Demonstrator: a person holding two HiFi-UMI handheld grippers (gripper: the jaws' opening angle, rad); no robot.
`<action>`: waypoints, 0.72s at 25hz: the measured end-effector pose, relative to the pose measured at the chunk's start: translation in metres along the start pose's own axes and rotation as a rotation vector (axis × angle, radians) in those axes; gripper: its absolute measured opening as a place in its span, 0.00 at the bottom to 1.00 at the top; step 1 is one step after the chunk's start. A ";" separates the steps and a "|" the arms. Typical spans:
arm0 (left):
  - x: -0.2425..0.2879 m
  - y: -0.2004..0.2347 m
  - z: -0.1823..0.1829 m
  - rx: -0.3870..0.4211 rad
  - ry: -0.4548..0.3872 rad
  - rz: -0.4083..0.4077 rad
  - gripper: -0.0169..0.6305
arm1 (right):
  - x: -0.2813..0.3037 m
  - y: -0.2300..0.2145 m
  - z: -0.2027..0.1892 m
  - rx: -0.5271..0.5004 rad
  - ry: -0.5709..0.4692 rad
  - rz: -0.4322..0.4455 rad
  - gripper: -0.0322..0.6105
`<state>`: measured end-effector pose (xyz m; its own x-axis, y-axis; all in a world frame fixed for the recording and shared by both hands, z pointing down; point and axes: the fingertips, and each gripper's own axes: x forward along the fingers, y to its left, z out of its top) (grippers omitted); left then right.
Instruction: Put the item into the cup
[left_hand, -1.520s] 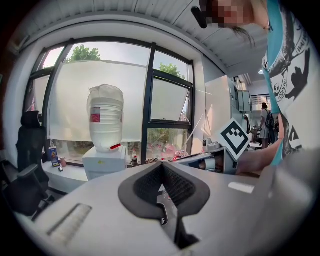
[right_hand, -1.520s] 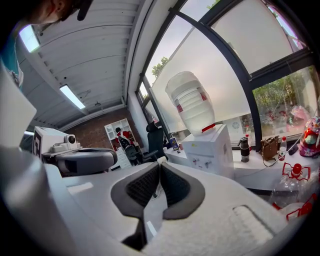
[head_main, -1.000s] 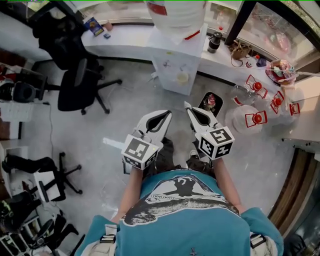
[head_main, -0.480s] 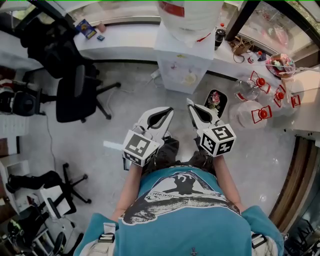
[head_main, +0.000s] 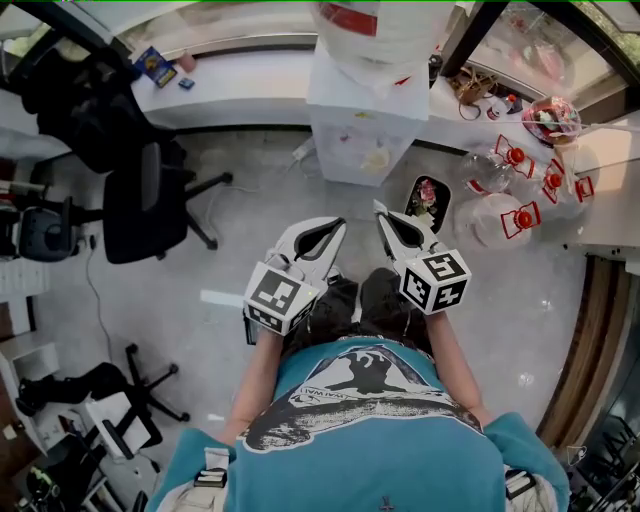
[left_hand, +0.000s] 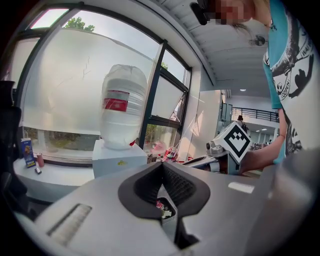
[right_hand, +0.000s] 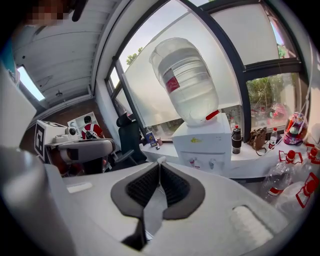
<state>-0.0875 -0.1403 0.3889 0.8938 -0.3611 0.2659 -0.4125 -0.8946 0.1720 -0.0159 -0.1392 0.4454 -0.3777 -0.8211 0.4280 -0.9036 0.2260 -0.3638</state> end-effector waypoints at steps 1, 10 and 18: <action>0.001 0.000 -0.002 -0.002 0.007 -0.008 0.05 | 0.001 -0.001 -0.002 0.003 0.005 -0.005 0.07; 0.029 -0.013 -0.015 -0.017 0.051 -0.078 0.05 | 0.004 -0.031 -0.013 0.035 0.037 -0.052 0.07; 0.070 0.001 -0.017 0.004 0.066 -0.065 0.05 | 0.026 -0.088 -0.019 0.079 0.054 -0.084 0.07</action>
<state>-0.0282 -0.1616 0.4238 0.9050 -0.2846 0.3161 -0.3536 -0.9164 0.1875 0.0496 -0.1708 0.5038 -0.3138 -0.8052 0.5031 -0.9146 0.1140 -0.3879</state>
